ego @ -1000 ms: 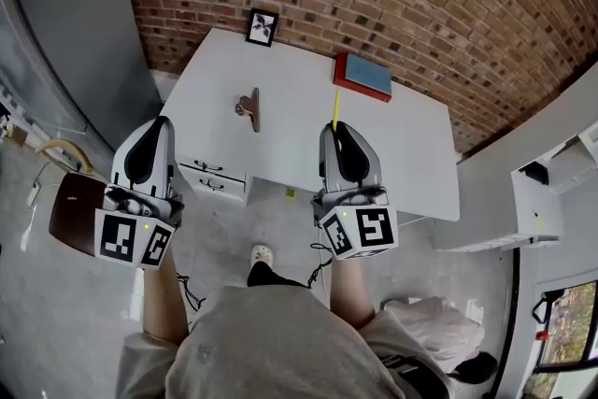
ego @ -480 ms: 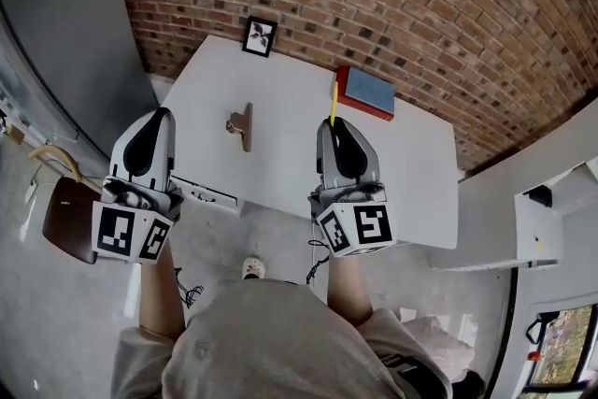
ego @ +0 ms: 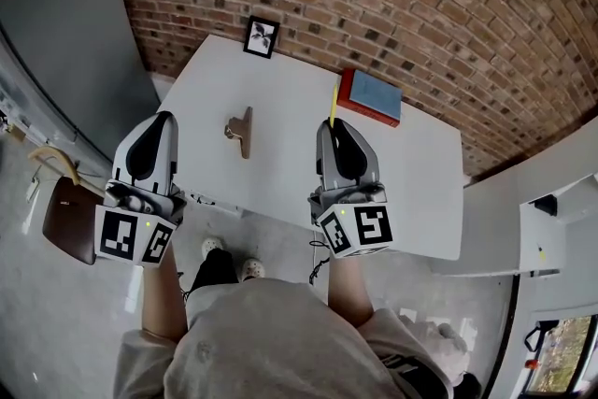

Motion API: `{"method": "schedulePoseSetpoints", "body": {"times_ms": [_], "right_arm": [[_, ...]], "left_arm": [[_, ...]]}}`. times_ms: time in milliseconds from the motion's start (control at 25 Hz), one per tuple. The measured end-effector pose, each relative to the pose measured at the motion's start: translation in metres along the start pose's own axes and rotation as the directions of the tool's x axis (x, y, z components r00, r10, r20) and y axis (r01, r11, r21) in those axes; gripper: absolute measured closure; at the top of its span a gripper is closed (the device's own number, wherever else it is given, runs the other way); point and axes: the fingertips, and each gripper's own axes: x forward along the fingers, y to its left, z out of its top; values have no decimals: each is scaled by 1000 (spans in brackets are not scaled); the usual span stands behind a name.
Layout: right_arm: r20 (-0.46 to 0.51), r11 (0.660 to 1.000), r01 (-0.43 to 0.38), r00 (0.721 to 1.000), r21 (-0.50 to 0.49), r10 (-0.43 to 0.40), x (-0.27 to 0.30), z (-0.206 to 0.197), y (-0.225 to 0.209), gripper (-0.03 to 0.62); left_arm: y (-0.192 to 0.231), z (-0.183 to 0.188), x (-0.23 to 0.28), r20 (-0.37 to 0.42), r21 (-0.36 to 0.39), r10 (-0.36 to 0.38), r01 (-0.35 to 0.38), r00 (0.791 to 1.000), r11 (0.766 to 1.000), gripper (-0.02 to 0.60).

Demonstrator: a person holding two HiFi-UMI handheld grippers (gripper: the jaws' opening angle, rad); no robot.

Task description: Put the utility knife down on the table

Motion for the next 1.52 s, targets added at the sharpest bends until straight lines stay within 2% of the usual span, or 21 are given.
{"method": "schedulePoseSetpoints", "body": {"times_ms": [360, 600, 880, 1240, 1520], "right_arm": [[-21, 1000, 28, 999, 8, -28, 36, -13, -10, 531], [-28, 998, 66, 997, 21, -66, 71, -24, -14, 531], [-95, 991, 120, 989, 66, -113, 105, -53, -21, 531], [-209, 974, 208, 960, 90, -186, 124, -102, -34, 531], [-310, 957, 264, 926, 117, -218, 127, -146, -41, 531]], "left_arm": [[23, -12, 40, -6, -14, -41, 41, 999, 999, 577], [53, -19, 68, -8, -18, -69, 69, 998, 997, 577], [80, -32, 102, -18, -32, -126, 125, 992, 992, 577], [101, -57, 138, -38, -72, -203, 200, 978, 977, 577], [109, -77, 157, -59, -110, -249, 242, 967, 964, 577]]}}
